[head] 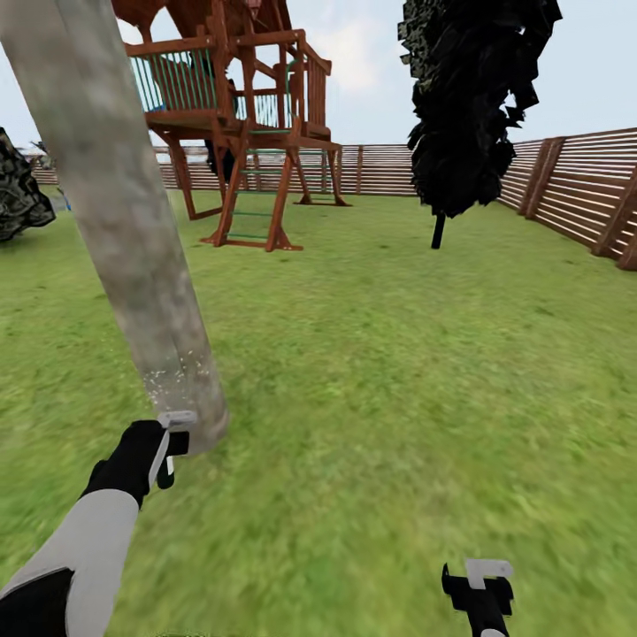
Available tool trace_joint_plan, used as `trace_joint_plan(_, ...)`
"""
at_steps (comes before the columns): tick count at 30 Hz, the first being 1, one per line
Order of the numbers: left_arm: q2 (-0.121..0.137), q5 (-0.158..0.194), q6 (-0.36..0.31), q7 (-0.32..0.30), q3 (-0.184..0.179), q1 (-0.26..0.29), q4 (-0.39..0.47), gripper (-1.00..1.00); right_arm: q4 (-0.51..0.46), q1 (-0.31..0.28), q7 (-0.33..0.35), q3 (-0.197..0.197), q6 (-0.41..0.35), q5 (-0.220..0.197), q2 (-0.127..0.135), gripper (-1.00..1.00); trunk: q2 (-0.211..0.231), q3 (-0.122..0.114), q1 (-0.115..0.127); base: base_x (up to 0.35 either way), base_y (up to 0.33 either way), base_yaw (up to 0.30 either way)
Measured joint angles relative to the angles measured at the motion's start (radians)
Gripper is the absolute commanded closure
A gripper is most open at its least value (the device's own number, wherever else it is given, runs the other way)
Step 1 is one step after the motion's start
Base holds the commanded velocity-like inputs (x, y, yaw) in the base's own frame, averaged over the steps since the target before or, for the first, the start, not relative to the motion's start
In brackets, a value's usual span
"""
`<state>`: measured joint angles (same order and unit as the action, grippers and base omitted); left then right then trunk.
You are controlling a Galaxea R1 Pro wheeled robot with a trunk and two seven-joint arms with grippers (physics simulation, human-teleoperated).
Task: In the garden, pick up the pesticide atomizer on the floor and spray pesticide onto both trees until each tree trunk is fully covered.
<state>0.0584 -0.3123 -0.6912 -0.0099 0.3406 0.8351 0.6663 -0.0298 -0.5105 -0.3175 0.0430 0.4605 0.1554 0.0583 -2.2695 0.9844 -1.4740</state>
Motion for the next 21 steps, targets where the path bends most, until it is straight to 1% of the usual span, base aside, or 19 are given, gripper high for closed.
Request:
trace_joint_plan(3,-0.009,-0.007,-0.001,0.000,0.004,0.000,0.005,1.00,0.000,0.000,0.000,0.000,0.000,0.000,0.000,-1.00,0.000,0.000,0.000,0.124,-0.273,0.247)
trace_joint_plan(5,0.005,-0.015,-0.001,0.000,0.005,0.000,0.007,1.00,0.000,0.000,0.000,0.000,0.000,0.000,0.000,-1.00,0.000,0.000,0.000,0.185,-0.238,0.064)
trace_joint_plan(6,0.019,-0.019,-0.001,0.000,0.006,0.000,0.007,1.00,0.000,0.000,0.000,0.000,0.000,0.000,0.000,-1.00,0.000,0.000,0.000,0.219,-0.215,0.013)
trace_joint_plan(7,0.027,-0.015,-0.001,0.000,0.005,0.000,0.007,1.00,0.000,0.000,0.000,0.000,0.000,0.001,0.000,-1.00,0.000,0.000,0.000,0.226,-0.210,0.003)
trace_joint_plan(9,0.017,-0.005,0.001,0.000,0.002,0.000,0.001,1.00,0.001,0.000,0.000,0.000,0.000,0.001,0.001,-1.00,0.000,0.000,0.000,0.228,-0.209,0.001)
trace_joint_plan(10,0.004,0.000,0.001,0.000,0.000,0.000,-0.001,1.00,0.001,0.000,0.000,0.000,0.000,0.001,0.002,-1.00,0.000,0.000,0.000,0.226,-0.209,0.000)
trace_joint_plan(11,-0.008,-0.002,0.001,0.000,0.000,0.000,0.002,1.00,0.001,0.000,0.000,0.000,0.000,0.001,0.002,-1.00,0.000,0.000,0.000,0.226,-0.209,0.000)
trace_joint_plan(12,-0.015,-0.006,0.001,0.000,0.000,0.000,0.003,1.00,0.000,0.001,0.000,0.000,0.000,0.001,0.002,-1.00,0.000,0.000,0.000,0.226,-0.209,0.000)
trace_joint_plan(13,-0.014,-0.010,0.001,0.000,0.003,0.000,0.004,1.00,0.000,0.000,0.000,0.000,0.000,0.001,0.002,-1.00,0.000,0.000,0.000,0.225,-0.208,0.000)
trace_joint_plan(14,-0.003,-0.018,0.001,0.000,0.004,0.000,0.004,1.00,0.000,0.000,0.000,0.000,0.000,0.001,0.002,-1.00,0.000,0.000,0.000,0.221,-0.208,0.000)
trace_joint_plan(15,0.014,-0.022,0.001,0.001,0.004,-0.001,0.004,1.00,0.000,0.000,0.000,0.000,0.000,0.001,0.002,-1.00,0.000,0.000,0.000,0.209,-0.210,0.000)
trace_joint_plan(16,0.038,-0.024,0.001,0.001,0.004,-0.001,0.000,1.00,0.000,0.000,0.000,0.000,0.000,0.000,0.002,-1.00,0.000,0.000,0.000,0.198,-0.213,0.007)
trace_joint_plan(17,0.055,-0.021,0.001,0.000,0.004,-0.002,-0.004,1.00,0.000,0.000,0.000,0.000,0.000,0.001,0.001,-1.00,0.000,0.000,0.000,0.189,-0.218,0.117)
trace_joint_plan(18,0.065,-0.017,0.001,0.000,0.004,-0.003,-0.008,1.00,0.000,0.000,0.000,0.000,0.000,0.001,0.000,-1.00,0.000,0.000,0.000,0.184,-0.224,0.212)
trace_joint_plan(20,0.056,-0.003,0.001,0.000,0.002,-0.009,-0.011,1.00,0.000,0.000,0.000,0.000,0.000,0.001,0.000,-1.00,0.000,0.000,0.000,0.181,-0.227,0.253)
trace_joint_plan(21,0.036,0.004,0.001,0.000,0.001,-0.014,-0.011,1.00,0.000,0.000,0.000,0.000,0.000,0.001,0.000,-1.00,0.000,0.000,0.000,0.180,-0.228,0.269)
